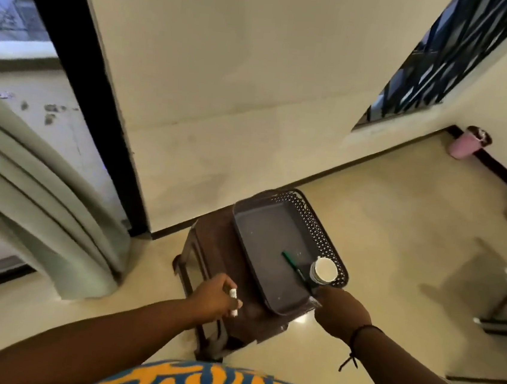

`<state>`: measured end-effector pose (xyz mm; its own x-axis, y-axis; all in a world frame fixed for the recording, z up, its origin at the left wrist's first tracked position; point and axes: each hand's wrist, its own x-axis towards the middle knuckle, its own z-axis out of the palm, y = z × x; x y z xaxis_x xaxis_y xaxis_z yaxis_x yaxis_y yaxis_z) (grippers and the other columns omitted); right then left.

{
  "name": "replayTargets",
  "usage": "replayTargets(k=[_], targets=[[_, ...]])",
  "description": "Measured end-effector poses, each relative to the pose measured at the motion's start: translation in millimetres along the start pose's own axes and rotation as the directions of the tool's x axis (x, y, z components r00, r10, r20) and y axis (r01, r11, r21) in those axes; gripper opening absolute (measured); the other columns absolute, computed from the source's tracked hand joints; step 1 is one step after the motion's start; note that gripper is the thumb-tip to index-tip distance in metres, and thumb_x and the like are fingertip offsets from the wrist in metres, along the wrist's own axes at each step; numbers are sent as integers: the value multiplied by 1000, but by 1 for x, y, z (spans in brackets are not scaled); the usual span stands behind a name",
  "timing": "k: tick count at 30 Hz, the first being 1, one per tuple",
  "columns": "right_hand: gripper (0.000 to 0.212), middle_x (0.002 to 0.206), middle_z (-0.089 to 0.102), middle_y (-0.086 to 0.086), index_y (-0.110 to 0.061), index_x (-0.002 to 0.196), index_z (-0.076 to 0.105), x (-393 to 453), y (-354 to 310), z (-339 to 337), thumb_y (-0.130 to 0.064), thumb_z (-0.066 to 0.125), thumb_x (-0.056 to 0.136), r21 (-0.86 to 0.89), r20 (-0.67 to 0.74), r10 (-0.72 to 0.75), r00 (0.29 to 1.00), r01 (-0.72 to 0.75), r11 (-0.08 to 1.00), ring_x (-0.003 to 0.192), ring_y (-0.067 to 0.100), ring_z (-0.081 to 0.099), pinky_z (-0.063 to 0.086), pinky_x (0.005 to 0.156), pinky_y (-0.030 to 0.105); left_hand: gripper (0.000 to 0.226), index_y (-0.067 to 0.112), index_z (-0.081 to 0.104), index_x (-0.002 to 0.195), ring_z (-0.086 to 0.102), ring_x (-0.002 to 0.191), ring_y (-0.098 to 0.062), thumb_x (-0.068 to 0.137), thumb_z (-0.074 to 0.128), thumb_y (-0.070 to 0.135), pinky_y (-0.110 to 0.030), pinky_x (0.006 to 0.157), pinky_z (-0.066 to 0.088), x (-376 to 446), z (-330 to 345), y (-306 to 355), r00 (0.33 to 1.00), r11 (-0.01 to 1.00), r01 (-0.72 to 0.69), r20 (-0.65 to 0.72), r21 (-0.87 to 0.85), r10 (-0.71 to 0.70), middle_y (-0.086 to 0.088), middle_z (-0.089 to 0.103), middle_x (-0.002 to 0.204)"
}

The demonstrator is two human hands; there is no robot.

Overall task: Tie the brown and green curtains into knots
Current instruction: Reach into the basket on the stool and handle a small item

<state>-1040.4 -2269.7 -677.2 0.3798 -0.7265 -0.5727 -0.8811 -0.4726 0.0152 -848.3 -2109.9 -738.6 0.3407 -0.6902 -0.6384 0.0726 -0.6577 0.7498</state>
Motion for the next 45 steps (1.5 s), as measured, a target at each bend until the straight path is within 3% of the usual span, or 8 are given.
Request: replayTargets(k=[5, 14, 18, 21, 28, 36, 40, 45], targets=[[29, 109, 64, 12, -9, 103, 60, 52, 16, 5, -24, 47, 83, 25, 10, -9, 1000, 9, 1000, 102, 30, 62, 49, 76, 31, 27, 23, 50, 91, 66, 88, -27, 78, 74, 21, -36, 70, 52, 28, 23, 19, 997, 998, 47, -61, 32, -45, -11, 63, 96], [30, 112, 64, 20, 1, 106, 60, 137, 42, 34, -24, 50, 92, 55, 184, -206, 961, 199, 978, 105, 35, 61, 49, 83, 35, 26, 23, 50, 94, 60, 86, -19, 81, 72, 15, -33, 77, 53, 90, 127, 34, 947, 961, 234, -189, -150, -260, -2, 58, 92], [25, 116, 63, 19, -1, 107, 58, 156, 53, 44, -17, 45, 94, 42, 241, -279, 930, 277, 960, 110, 34, 59, 47, 88, 36, 28, 24, 50, 86, 63, 92, -30, 77, 74, 12, -40, 82, 54, 118, 174, 37, 921, 949, 295, -230, -108, -313, -15, 65, 99], [24, 115, 62, 18, -2, 108, 57, 164, 53, 43, -15, 44, 93, 52, 230, -323, 918, 320, 946, 109, 34, 58, 47, 88, 37, 25, 20, 50, 97, 62, 97, -29, 82, 70, 16, -34, 81, 49, 138, 187, 40, 910, 941, 338, -246, -29, -335, -13, 65, 104], [20, 109, 65, 13, -7, 105, 58, 168, 45, 46, -12, 43, 94, 9, 206, -390, 897, 397, 918, 101, 30, 62, 50, 81, 38, 31, 15, 51, 115, 58, 105, -29, 86, 64, 13, -35, 88, 48, 159, 182, 39, 870, 916, 401, -316, 3, -380, -12, 60, 118], [24, 113, 65, 14, -7, 109, 59, 170, 36, 34, -13, 42, 94, -58, 207, -439, 874, 459, 887, 106, 32, 61, 49, 87, 39, 44, 13, 57, 121, 57, 110, -27, 81, 71, 22, -35, 93, 47, 133, 162, 44, 896, 904, 415, -218, 106, -386, -6, 60, 121], [21, 111, 66, 17, -6, 106, 59, 163, 14, 22, -17, 48, 92, -82, 248, -517, 819, 549, 832, 104, 35, 62, 49, 84, 38, 29, 16, 57, 108, 59, 101, -24, 83, 69, 21, -34, 91, 47, 88, 143, 43, 913, 936, 348, -210, -51, -351, -9, 62, 107], [25, 118, 62, 14, -11, 112, 53, 128, -47, 9, -23, 44, 92, -232, 253, -672, 696, 718, 656, 108, 33, 59, 49, 87, 39, 16, 20, 59, 100, 61, 89, -19, 86, 65, 26, -31, 77, 51, -7, 93, 5, 892, 961, 253, -358, -108, -275, -7, 65, 104]])
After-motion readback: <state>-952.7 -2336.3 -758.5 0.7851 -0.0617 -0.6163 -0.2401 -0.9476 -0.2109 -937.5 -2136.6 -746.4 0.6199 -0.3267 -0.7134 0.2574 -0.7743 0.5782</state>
